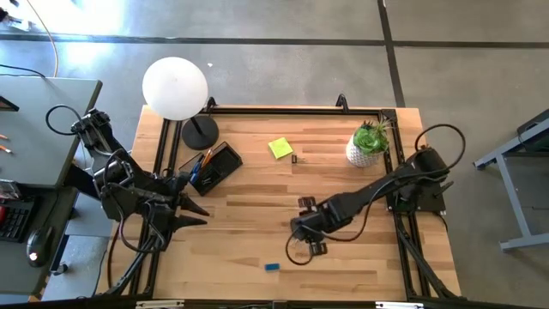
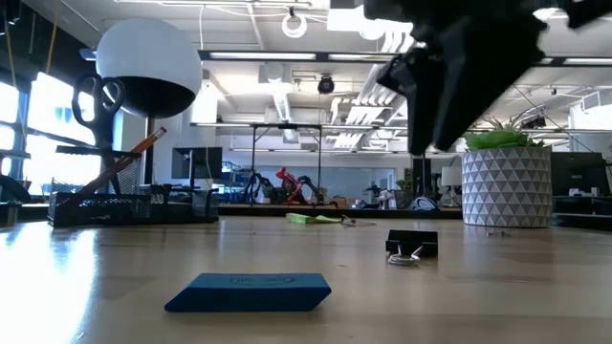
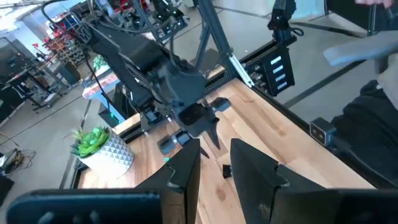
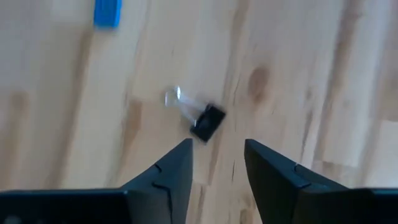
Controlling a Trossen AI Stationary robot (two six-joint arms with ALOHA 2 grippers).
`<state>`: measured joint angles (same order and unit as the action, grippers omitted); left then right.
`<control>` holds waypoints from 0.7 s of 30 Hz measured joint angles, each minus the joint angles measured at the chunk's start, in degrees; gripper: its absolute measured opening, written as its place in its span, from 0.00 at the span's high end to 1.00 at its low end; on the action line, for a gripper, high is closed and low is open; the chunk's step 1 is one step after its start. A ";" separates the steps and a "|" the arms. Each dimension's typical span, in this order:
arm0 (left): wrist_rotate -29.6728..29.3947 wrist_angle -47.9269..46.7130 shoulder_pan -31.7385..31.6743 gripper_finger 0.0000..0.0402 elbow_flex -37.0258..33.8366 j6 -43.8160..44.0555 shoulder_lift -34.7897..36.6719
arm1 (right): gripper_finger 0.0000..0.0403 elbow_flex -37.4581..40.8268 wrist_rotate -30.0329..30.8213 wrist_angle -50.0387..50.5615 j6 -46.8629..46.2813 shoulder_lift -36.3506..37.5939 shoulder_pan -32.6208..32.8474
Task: Pick and place office supplies into organizer
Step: Put the bottom black binder clip into the black mesh desk organizer
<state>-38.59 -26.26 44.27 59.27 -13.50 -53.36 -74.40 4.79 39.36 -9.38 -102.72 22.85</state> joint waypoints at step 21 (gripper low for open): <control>-5.62 7.32 -0.04 0.80 0.02 0.22 -1.33 | 0.38 3.05 -9.01 -7.51 36.24 -5.41 -2.69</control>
<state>-44.21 -18.94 44.23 59.29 -13.28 -54.69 -71.35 -4.22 31.86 26.85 -108.12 20.15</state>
